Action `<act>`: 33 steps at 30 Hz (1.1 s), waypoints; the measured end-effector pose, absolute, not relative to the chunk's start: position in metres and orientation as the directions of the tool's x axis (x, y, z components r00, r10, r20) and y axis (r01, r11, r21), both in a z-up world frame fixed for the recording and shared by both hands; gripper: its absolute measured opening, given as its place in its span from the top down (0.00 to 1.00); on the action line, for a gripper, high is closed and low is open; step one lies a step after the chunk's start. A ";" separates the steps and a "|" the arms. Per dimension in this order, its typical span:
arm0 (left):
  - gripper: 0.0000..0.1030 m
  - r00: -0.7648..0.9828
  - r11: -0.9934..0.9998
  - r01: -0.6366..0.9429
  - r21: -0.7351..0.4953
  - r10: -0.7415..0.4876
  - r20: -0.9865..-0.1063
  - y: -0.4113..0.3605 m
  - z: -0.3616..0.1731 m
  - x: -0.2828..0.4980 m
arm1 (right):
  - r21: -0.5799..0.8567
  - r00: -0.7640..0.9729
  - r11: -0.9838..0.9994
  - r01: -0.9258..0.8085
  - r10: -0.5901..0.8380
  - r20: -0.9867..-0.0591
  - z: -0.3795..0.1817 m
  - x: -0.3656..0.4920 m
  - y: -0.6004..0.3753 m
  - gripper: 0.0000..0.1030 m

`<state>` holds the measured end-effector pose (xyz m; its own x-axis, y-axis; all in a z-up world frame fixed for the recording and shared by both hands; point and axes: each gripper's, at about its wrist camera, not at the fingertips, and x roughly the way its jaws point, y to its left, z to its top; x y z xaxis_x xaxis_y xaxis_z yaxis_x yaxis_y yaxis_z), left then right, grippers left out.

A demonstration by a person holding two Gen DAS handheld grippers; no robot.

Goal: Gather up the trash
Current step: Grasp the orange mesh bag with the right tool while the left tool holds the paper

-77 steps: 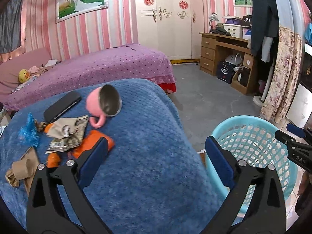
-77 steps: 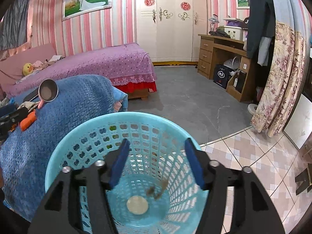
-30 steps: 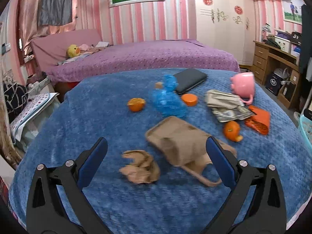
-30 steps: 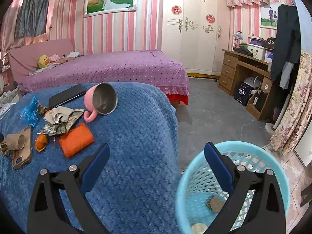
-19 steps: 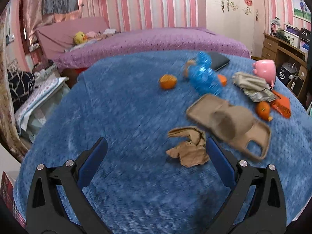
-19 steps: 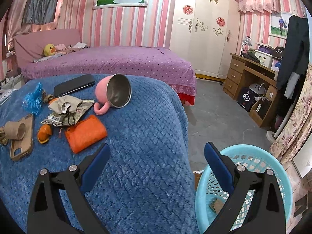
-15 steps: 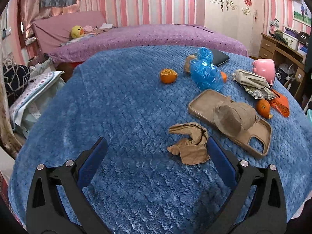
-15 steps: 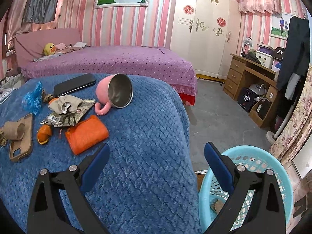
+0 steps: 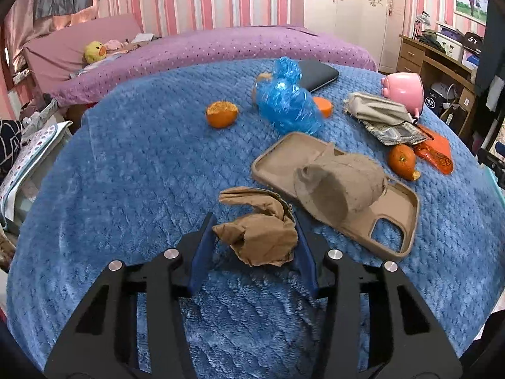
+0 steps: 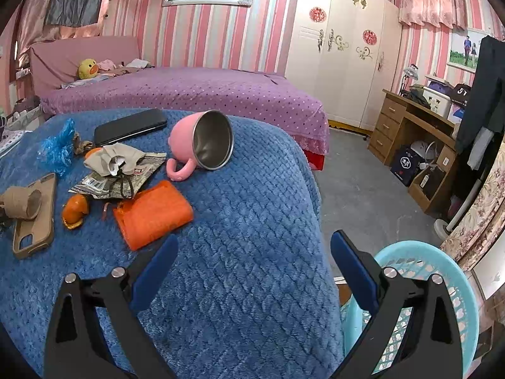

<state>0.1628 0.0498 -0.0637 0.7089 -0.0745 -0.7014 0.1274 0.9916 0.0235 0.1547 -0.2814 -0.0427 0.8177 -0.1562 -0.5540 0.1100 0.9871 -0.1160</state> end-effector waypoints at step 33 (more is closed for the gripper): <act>0.54 0.813 0.999 -0.014 0.052 0.041 -0.580 0.008 -0.022 0.171 | -0.020 0.742 0.999 -0.050 0.023 -0.670 -0.061 0.201 -0.229 0.96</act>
